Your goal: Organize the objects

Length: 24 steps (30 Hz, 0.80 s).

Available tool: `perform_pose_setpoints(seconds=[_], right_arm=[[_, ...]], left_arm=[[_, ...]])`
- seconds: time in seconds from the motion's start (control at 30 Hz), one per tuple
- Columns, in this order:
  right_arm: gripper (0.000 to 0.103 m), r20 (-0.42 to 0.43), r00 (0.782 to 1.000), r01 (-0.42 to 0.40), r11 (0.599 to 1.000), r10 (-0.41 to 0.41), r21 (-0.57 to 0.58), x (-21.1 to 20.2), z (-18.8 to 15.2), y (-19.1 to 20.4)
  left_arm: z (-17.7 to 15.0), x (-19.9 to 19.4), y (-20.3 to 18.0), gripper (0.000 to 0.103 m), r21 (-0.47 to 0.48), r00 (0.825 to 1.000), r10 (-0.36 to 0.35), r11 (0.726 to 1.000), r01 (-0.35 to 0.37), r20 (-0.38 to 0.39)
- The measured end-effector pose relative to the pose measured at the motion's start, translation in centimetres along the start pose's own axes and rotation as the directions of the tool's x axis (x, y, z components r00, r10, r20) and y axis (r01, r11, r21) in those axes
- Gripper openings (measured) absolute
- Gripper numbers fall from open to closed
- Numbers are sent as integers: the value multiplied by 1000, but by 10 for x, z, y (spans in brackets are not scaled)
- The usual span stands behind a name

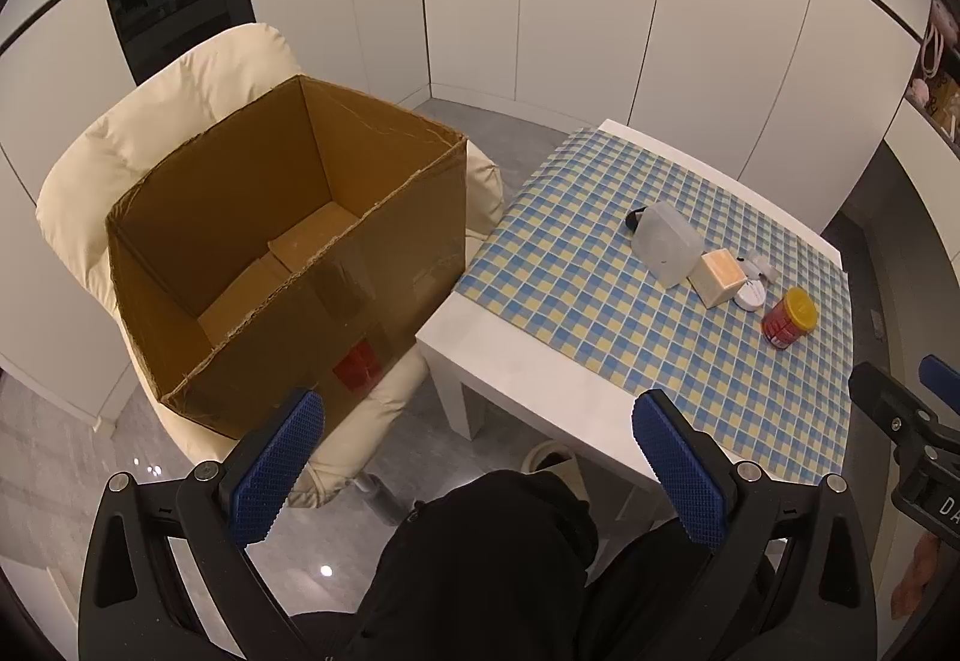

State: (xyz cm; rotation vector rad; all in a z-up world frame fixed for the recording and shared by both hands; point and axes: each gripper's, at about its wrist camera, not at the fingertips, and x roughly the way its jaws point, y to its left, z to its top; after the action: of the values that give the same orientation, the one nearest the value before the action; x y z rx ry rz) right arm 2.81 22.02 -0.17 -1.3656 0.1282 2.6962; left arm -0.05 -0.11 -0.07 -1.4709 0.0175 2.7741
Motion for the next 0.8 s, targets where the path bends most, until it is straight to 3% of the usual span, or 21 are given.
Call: perform_pose_setpoints(seconds=[0.3,0.8], right_arm=[[103,-2,1000,-2,1000,2,-5,-1,-2,1],[103,-3,1000,1,1000,-1,-8,0,-1,3]], left_arm=[[-1,-2,2,102,-9,1000,25,1000,-25,14],[-2,-2,3,102,-6,1000,10,1000,-10,16]])
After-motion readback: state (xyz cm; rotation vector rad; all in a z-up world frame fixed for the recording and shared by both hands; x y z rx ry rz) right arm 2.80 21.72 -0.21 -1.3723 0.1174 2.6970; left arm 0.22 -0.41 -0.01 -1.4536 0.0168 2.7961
